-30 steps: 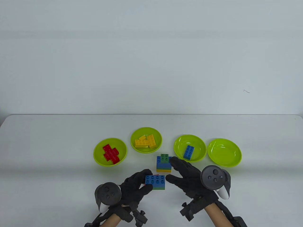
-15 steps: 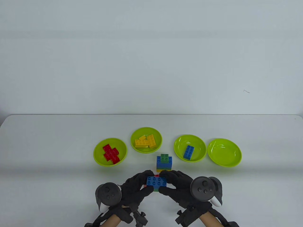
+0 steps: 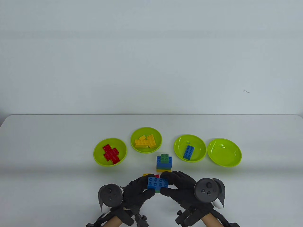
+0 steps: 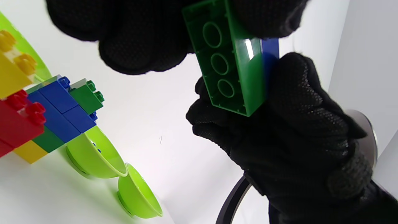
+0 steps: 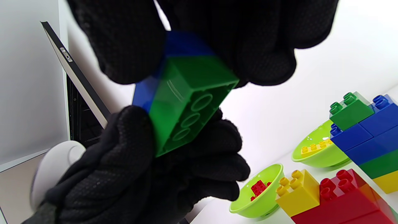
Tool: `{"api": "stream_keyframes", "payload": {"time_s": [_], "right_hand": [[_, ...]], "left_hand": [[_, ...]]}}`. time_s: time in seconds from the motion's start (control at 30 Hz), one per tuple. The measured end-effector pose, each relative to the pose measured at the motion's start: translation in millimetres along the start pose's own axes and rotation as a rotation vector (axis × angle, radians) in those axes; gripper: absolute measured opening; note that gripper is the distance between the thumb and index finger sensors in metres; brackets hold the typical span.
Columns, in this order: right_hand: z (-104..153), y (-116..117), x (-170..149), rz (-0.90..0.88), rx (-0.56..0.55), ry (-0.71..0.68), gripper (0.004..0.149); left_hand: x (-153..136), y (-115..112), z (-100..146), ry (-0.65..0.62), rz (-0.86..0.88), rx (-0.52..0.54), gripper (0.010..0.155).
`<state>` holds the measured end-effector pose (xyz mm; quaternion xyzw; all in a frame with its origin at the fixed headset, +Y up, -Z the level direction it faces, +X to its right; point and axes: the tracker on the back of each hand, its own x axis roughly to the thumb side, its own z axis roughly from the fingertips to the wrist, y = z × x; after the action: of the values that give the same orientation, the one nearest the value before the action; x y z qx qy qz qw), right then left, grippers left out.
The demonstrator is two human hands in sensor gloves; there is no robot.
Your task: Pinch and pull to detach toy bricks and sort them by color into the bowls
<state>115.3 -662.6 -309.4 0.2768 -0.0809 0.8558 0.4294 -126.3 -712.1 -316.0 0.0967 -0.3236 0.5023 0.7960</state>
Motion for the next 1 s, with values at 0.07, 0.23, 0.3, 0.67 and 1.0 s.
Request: {"api": "stream_keyframes", "payload": {"time_s": [0.07, 0.23, 0.3, 0.67, 1.0], "right_hand": [[-0.4, -1.2, -0.1, 0.004, 0.006, 0.005, 0.058], [1.6, -0.1, 1.6, 0.048, -0.023, 0.006, 0.058], [2.6, 1.3, 4.3, 0.151, -0.037, -0.022, 0.059], [-0.2, -1.1, 5.0, 0.099, 0.005, -0.020, 0.057], [-12.9, -18.7, -14.7, 0.007, -0.050, 0.105, 0.058]], "left_hand": [[5.3, -0.8, 0.2, -0.038, -0.094, 0.015, 0.068], [6.9, -2.2, -0.3, -0.013, -0.134, 0.014, 0.068], [7.3, -2.3, -0.1, 0.037, -0.117, 0.015, 0.068], [0.3, 0.2, 0.0, -0.080, -0.124, -0.046, 0.067], [-8.2, 3.6, -0.3, 0.010, -0.071, 0.013, 0.066]]}}
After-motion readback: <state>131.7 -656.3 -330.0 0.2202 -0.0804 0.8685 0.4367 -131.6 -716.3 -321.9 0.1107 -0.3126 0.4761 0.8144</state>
